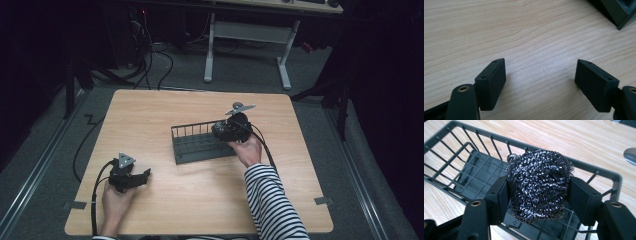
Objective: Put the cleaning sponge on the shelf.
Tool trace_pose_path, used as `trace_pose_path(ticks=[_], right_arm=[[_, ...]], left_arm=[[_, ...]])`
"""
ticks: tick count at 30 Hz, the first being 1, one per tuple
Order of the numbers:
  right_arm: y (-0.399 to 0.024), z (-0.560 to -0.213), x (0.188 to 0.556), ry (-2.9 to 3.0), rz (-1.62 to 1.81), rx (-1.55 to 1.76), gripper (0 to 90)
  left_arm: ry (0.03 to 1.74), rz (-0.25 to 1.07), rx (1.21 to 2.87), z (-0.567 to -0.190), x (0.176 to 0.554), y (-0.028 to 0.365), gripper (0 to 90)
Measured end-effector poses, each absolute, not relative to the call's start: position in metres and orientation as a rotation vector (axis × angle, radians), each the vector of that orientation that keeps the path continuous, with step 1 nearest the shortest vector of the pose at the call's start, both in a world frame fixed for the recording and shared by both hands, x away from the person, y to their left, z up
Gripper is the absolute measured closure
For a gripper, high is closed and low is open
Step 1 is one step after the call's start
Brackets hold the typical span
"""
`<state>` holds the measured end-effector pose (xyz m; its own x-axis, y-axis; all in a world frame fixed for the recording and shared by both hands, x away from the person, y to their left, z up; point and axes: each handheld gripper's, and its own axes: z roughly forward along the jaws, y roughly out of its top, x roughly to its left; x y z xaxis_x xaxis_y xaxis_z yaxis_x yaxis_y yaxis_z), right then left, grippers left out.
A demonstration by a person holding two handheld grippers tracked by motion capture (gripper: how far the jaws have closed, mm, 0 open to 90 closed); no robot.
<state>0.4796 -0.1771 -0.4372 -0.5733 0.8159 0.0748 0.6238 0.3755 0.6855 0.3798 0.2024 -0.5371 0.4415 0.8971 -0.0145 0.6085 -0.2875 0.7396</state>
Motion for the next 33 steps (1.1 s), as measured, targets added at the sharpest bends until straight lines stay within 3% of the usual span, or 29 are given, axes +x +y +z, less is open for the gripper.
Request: trace_pose_path(ticks=[16,33], right_arm=[[-0.180,-0.438,0.478,2.355,1.032,1.269,26.6],[-0.213,-0.422,0.455,2.258,1.133,1.273,29.7]], left_arm=[[1.260,0.539,2.010,-0.537,0.380,0.202,25.6],[1.258,0.540,2.010,-0.537,0.380,0.202,25.6]])
